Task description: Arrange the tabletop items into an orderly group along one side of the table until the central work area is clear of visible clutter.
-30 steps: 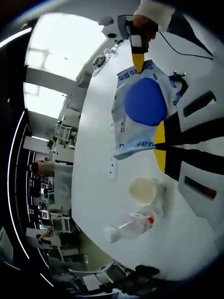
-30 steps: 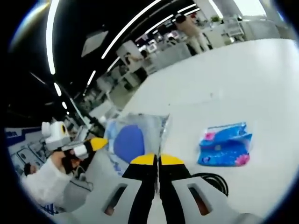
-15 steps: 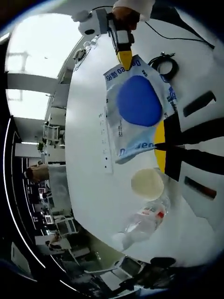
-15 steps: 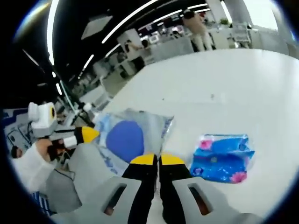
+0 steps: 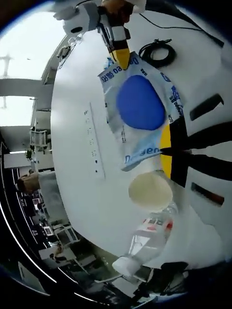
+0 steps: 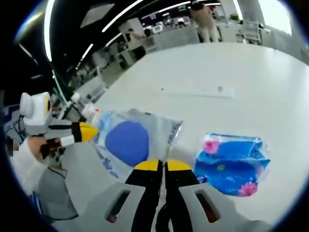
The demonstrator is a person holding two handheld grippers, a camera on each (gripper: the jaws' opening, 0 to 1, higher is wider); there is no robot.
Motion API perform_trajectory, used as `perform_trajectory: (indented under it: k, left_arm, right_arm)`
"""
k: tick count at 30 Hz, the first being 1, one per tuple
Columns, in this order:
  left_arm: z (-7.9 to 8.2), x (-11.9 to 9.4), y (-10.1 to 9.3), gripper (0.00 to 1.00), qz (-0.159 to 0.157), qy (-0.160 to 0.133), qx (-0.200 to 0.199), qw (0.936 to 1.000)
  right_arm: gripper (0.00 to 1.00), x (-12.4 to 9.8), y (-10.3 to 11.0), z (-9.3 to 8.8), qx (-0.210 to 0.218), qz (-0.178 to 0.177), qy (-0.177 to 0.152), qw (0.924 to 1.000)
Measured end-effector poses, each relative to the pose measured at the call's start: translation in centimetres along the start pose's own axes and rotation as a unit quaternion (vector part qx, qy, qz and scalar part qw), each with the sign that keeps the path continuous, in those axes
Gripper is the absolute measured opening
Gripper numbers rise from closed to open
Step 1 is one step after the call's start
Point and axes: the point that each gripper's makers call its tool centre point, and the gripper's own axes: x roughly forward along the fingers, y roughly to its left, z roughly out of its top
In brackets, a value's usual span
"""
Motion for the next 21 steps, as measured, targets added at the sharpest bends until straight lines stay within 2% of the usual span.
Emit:
perform_trajectory:
  k: [6,12,21]
  left_arm:
    - [-0.4,1.2,0.4,0.0,0.007,0.005,-0.012,0.9999]
    - [-1.2,2.2,0.5,0.0,0.037,0.008,-0.008,0.9993]
    - [-1.8,3.9,1.8,0.0,0.062,0.011,-0.022,0.9978]
  right_arm:
    - [0.01,1.2,-0.6,-0.4,0.007,-0.007,0.009,0.9999]
    - [0.02,2.4,-0.8,-0.7,-0.022,-0.021,0.021,0.9993]
    - [0.04,4.0,-1.2,-0.5,-0.033,-0.029,0.028,0.9986]
